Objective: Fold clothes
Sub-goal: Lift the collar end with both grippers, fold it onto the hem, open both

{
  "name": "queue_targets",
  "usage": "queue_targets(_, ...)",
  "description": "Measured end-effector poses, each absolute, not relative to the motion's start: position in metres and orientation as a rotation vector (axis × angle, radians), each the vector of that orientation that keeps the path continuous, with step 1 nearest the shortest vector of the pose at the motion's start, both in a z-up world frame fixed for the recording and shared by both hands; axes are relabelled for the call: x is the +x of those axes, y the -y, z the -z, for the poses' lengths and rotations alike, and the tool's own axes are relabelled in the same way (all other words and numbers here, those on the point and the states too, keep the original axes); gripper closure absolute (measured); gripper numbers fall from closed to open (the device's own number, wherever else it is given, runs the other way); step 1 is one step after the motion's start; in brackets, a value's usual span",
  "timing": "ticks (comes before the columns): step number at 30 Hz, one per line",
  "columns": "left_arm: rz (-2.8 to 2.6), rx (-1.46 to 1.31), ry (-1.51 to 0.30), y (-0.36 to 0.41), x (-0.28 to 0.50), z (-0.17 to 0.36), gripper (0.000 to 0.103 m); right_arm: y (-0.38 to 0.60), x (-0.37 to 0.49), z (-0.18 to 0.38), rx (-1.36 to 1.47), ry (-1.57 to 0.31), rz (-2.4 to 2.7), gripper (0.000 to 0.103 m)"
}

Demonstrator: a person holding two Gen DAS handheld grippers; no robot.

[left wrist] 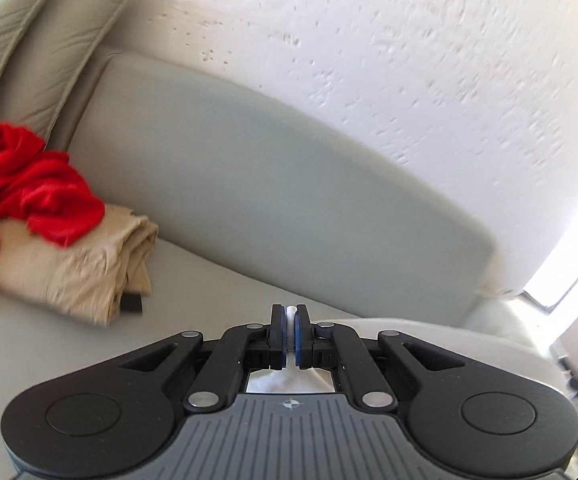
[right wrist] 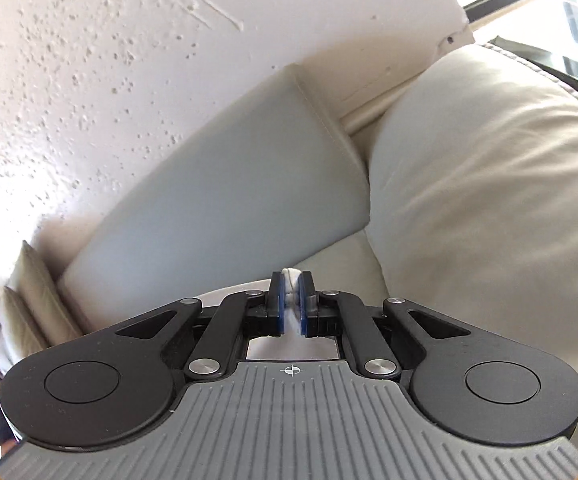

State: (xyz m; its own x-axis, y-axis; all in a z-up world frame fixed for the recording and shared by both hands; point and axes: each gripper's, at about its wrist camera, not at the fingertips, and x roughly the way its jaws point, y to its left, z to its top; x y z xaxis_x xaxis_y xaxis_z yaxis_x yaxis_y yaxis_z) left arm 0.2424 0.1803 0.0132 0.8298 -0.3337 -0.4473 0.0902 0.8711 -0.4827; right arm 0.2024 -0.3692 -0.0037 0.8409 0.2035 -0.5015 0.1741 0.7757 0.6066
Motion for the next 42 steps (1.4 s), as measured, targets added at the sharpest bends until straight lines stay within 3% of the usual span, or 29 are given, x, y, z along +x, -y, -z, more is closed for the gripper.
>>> queue_targets(10,0.049,-0.526,-0.719,-0.197,0.109,0.055,0.100,0.366,0.015,0.037,0.715,-0.753,-0.005,0.097)
queue_targets(21,0.013,-0.365,-0.797,-0.182,0.081,0.061,0.100,0.357,-0.018,0.064,0.659,-0.784,0.074,0.097)
queue_targets(24,-0.058,-0.264,-0.911,-0.170,0.084,0.069,0.093,0.356,-0.014,0.071,0.632,-0.839,0.083,0.097)
queue_targets(25,-0.083,-0.232,-0.927,-0.167,0.081,0.068,0.083,0.355,-0.011,0.074,0.619,-0.863,0.078,0.097)
queue_targets(26,-0.104,-0.208,-0.924,-0.165,0.076,0.065,0.075,0.356,-0.011,0.073,0.613,-0.871,0.080,0.095)
queue_targets(29,-0.135,-0.174,-0.854,-0.159,0.051,0.045,0.072,0.362,-0.013,0.063,0.598,-0.869,0.108,0.082)
queue_targets(32,-0.086,-0.153,-0.769,-0.146,0.037,0.031,0.074,0.373,-0.019,0.040,0.610,-0.814,0.132,0.064)
queue_targets(35,0.058,-0.098,-0.743,-0.114,0.047,0.030,0.073,0.366,-0.004,0.031,0.586,-0.851,0.058,0.061)
queue_targets(42,0.289,0.153,-0.846,-0.026,0.100,0.075,0.072,0.304,0.080,0.083,0.472,-1.181,-0.104,0.062)
